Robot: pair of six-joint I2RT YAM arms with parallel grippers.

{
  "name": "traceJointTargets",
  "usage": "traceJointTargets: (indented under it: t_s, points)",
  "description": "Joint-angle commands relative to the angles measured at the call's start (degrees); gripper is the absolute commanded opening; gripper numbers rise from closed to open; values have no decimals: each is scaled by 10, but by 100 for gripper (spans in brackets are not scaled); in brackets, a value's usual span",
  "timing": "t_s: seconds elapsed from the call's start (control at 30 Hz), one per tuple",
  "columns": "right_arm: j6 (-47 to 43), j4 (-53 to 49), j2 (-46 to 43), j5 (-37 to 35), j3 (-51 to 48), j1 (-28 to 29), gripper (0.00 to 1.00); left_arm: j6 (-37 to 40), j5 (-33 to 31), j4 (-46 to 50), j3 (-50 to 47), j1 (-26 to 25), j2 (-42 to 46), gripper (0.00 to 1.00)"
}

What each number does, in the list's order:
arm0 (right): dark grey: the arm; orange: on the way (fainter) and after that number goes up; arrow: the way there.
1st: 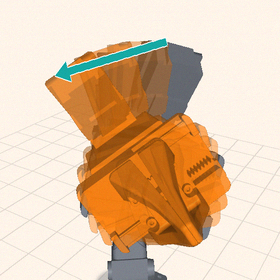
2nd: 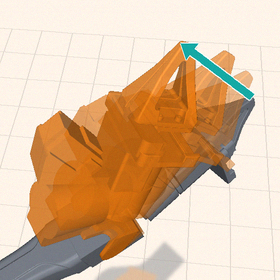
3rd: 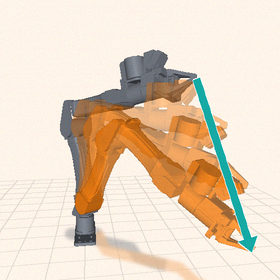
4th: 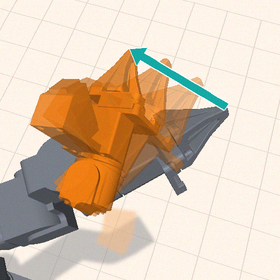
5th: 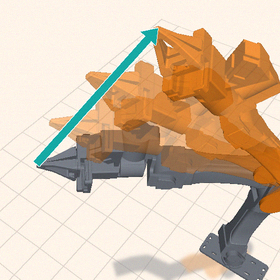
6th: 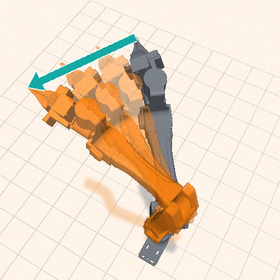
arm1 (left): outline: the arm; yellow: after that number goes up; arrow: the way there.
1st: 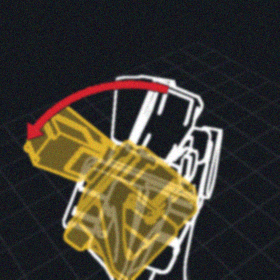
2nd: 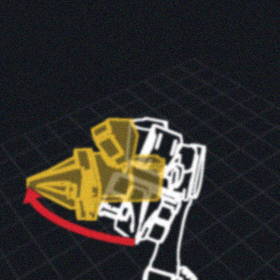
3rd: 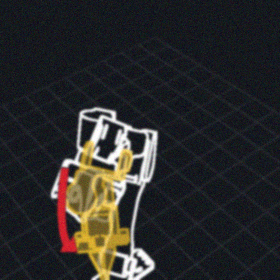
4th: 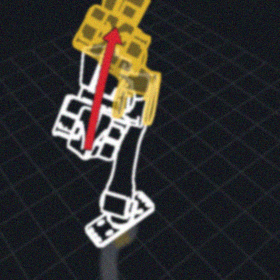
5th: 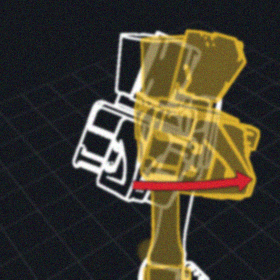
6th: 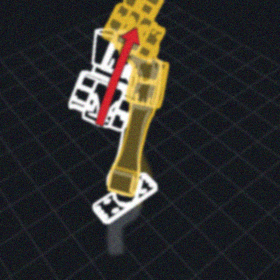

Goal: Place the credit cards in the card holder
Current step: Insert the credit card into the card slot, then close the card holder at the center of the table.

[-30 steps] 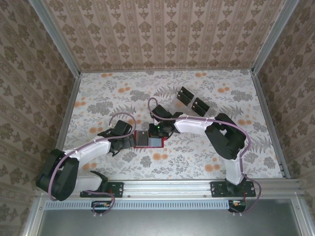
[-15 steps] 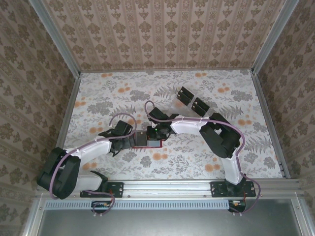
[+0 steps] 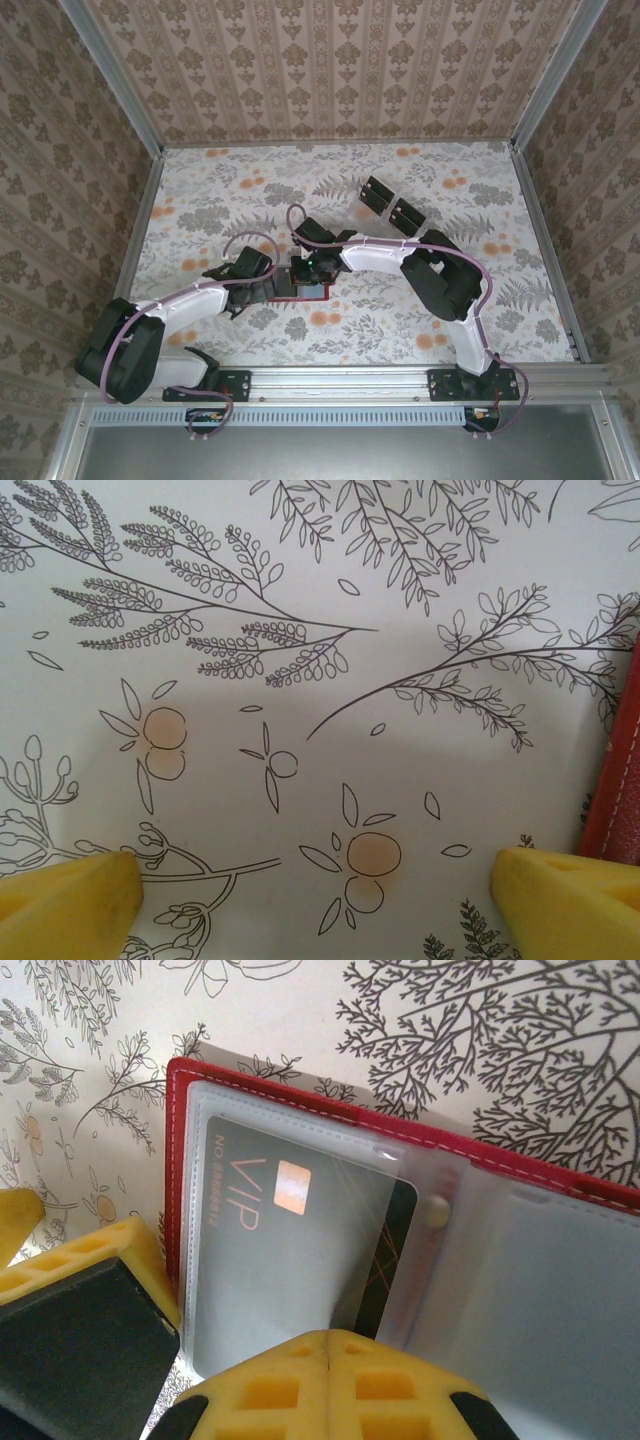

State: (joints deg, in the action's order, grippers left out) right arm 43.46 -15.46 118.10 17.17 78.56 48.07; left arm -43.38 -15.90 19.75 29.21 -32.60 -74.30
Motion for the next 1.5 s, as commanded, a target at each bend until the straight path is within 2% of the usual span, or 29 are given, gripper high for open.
traceJointTargets:
  t_s: [0.0, 0.13, 0.23, 0.3, 0.47, 0.53, 0.73, 1.03, 1.23, 1.47]
  points:
    - [0, -17, 3, 13, 14, 4, 3, -13, 55, -41, -24, -4, -24, 100]
    - [1, -5, -37, 13, 4, 3, 4, -4, 46, -20, -11, -2, -3, 100]
    - [-3, -8, -85, -4, -14, 1, 10, 6, 41, 5, 4, 1, 24, 100]
    - [-9, -24, -117, -28, -30, -1, 19, 15, 38, 19, 14, 4, 44, 100]
    - [-37, -99, -176, -123, -64, -13, 50, 37, 42, 41, 39, 17, 78, 100]
    - [-53, -136, -180, -171, -62, -14, 58, 43, 48, 45, 48, 23, 84, 100]
    - [-90, -206, -145, -250, -30, -14, 61, 55, 65, 48, 78, 34, 75, 100]
    - [-103, -208, -105, -257, -16, -13, 52, 52, 78, 42, 86, 35, 48, 100]
    - [-104, -204, -103, -253, -23, -14, 33, 55, 81, 36, 87, 35, 37, 100]
    - [-100, -196, -113, -249, -37, -18, 0, 59, 86, 29, 87, 36, 28, 100]
